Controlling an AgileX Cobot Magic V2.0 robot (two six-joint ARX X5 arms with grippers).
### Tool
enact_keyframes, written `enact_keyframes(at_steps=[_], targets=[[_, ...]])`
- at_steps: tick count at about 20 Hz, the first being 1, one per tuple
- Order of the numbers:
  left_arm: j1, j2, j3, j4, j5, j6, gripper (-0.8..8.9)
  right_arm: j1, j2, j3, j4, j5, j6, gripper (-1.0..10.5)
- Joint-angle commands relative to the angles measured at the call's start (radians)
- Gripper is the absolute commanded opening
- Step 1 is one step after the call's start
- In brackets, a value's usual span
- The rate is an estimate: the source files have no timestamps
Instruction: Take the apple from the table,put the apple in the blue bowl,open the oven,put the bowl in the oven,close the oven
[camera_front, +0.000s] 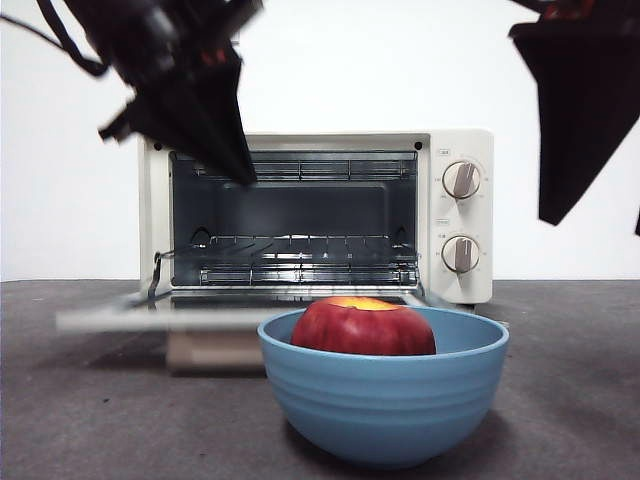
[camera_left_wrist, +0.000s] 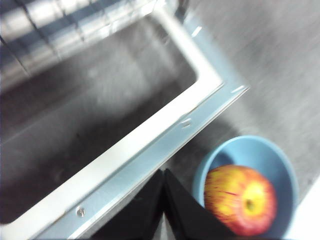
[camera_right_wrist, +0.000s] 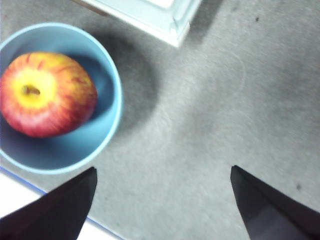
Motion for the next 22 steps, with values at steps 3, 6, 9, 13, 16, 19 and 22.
enact_keyframes(at_steps=[3, 6, 9, 13, 16, 19, 22], targets=[[0.032, -0.122, 0.010, -0.004, -0.001, 0.013, 0.07, 0.004, 0.089, 0.015, 0.087, -0.056, 0.013, 4.2], [0.091, -0.222, -0.024, 0.002, -0.001, 0.005, 0.07, 0.002, 0.149, 0.015, 0.127, -0.072, 0.013, 4.1], [0.173, -0.320, -0.119, 0.016, 0.000, -0.012, 0.07, -0.008, 0.217, 0.015, 0.181, -0.111, 0.005, 3.9], [0.270, -0.454, -0.283, 0.045, 0.077, -0.021, 0.07, -0.008, 0.311, 0.015, 0.243, -0.126, 0.002, 3.5], [0.314, -0.531, -0.383, 0.057, 0.083, -0.026, 0.07, -0.008, 0.373, 0.015, 0.266, -0.134, -0.006, 2.8], [0.335, -0.577, -0.442, 0.056, 0.084, -0.029, 0.07, -0.008, 0.413, 0.015, 0.285, -0.152, -0.013, 1.9], [0.334, -0.584, -0.447, 0.052, 0.084, -0.029, 0.07, -0.006, 0.415, 0.015, 0.286, -0.153, -0.021, 0.4]])
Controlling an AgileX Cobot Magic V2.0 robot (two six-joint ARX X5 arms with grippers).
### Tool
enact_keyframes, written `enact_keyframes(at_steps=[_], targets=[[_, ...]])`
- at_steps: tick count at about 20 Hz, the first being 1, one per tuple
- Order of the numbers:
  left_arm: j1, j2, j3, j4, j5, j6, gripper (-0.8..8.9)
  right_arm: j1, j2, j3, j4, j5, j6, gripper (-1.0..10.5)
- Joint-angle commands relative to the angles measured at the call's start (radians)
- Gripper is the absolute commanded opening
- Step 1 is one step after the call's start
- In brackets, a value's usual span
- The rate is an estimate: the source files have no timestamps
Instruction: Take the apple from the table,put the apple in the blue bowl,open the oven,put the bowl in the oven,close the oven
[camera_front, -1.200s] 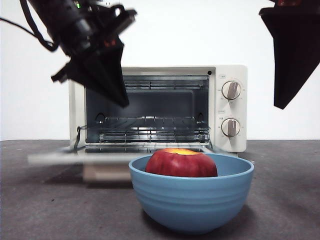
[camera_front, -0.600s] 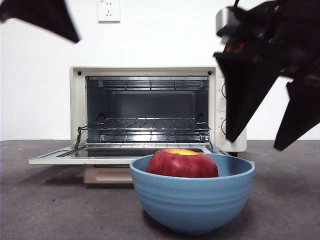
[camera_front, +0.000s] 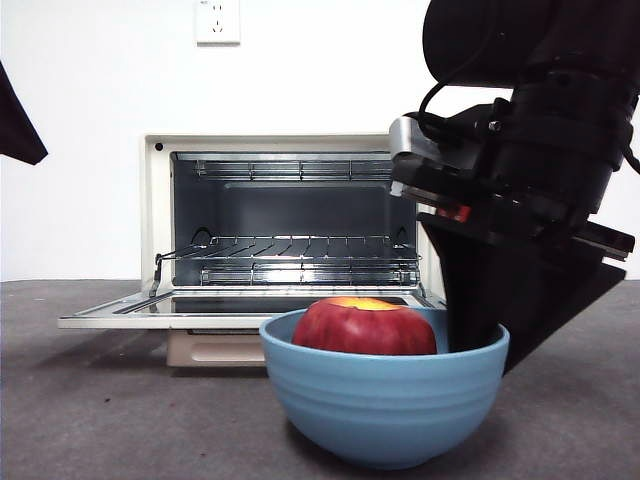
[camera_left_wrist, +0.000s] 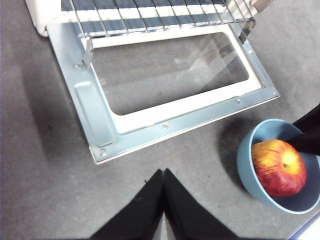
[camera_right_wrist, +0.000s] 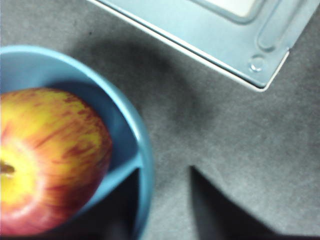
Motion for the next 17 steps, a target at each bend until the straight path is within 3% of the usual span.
enact_keyframes(at_steps=[1, 9, 17], targets=[[-0.002, 0.005, 0.006, 0.010, 0.004, -0.006, 0.07, 0.010, 0.016, 0.015, 0.000, -0.007, -0.013, 0.1], [-0.002, 0.005, 0.006, 0.014, 0.004, -0.006, 0.07, 0.011, -0.022, 0.070, -0.015, -0.058, 0.029, 0.0], [-0.003, 0.005, 0.006, 0.015, 0.004, -0.002, 0.07, -0.046, 0.022, 0.343, -0.048, 0.021, 0.074, 0.0]])
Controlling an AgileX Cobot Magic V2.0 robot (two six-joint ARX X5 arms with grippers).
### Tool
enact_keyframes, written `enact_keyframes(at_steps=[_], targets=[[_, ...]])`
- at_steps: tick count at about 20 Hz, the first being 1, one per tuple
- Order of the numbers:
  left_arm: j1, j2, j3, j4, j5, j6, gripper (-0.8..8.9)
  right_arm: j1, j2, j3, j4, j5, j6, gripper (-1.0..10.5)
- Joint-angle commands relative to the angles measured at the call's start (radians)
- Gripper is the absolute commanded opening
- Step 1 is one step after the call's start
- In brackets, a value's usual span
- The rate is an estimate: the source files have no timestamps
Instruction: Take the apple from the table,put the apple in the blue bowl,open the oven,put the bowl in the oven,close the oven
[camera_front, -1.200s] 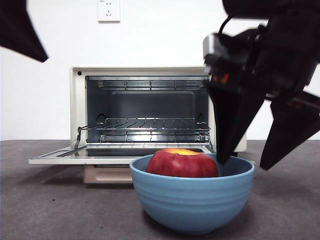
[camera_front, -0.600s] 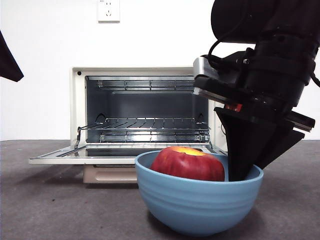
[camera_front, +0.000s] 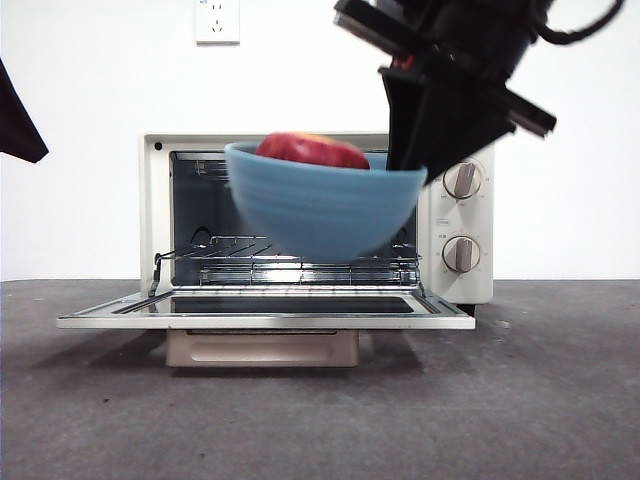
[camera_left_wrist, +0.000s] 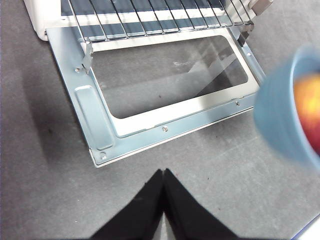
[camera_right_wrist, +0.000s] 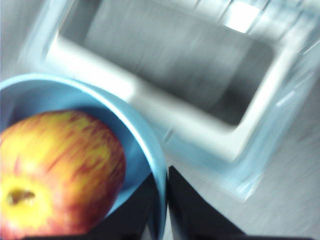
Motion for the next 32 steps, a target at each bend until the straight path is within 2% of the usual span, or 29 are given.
enact_keyframes(at_steps=[1, 7, 12, 17, 21, 32], targets=[[-0.003, 0.006, 0.006, 0.011, 0.004, -0.002, 0.07, -0.025, 0.064, 0.072, 0.019, 0.026, 0.038, 0.0], [-0.003, 0.006, 0.006, 0.012, 0.004, -0.002, 0.07, -0.085, 0.211, 0.208, 0.095, 0.040, 0.153, 0.0], [-0.005, 0.006, 0.006, 0.013, 0.004, -0.002, 0.07, -0.092, 0.288, 0.248, 0.184, 0.058, 0.286, 0.0], [-0.008, 0.006, 0.006, 0.012, 0.004, -0.002, 0.07, -0.098, 0.304, 0.248, 0.250, 0.137, 0.381, 0.0], [-0.028, 0.006, 0.006, 0.011, 0.004, -0.002, 0.07, -0.112, 0.311, 0.248, 0.270, 0.147, 0.421, 0.0], [-0.056, 0.006, 0.006, 0.010, 0.004, -0.002, 0.07, -0.147, 0.363, 0.248, 0.286, 0.154, 0.473, 0.0]])
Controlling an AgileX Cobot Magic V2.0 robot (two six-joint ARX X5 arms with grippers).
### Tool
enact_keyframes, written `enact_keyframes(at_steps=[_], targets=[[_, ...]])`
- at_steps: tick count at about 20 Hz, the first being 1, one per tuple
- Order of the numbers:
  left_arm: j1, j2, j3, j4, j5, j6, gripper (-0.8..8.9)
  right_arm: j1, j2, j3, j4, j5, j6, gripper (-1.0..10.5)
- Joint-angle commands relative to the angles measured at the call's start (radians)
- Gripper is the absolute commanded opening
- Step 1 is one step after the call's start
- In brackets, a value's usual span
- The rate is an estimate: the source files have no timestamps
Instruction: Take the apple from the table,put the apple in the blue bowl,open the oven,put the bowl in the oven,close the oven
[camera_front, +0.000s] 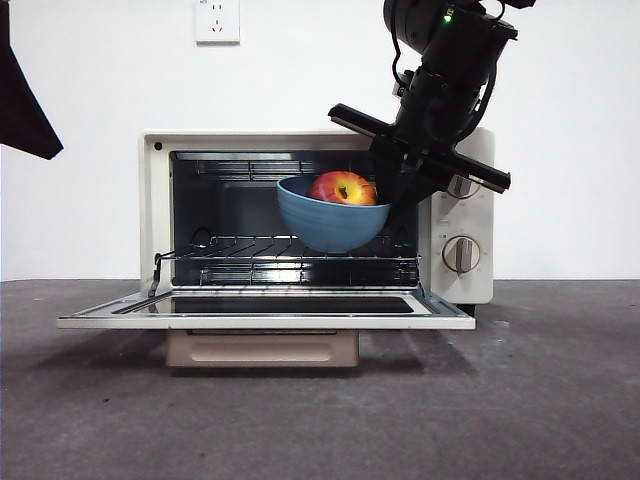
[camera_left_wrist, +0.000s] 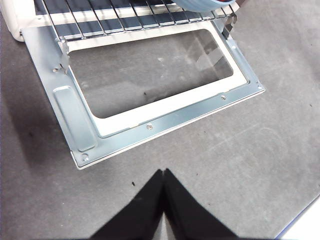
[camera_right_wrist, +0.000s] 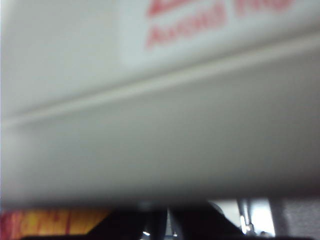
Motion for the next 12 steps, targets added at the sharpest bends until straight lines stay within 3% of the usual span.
enact_keyframes(at_steps=[1, 7, 12], targets=[[-0.004, 0.006, 0.006, 0.004, 0.004, -0.002, 0.07, 0.005, 0.023, 0.026, 0.021, 0.000, 0.019, 0.0], [-0.004, 0.006, 0.006, 0.005, 0.004, -0.002, 0.07, 0.006, 0.023, 0.026, 0.031, 0.000, 0.007, 1.1], [-0.004, 0.006, 0.006, 0.005, 0.004, -0.002, 0.07, 0.006, 0.021, 0.026, 0.034, -0.004, -0.013, 1.1]])
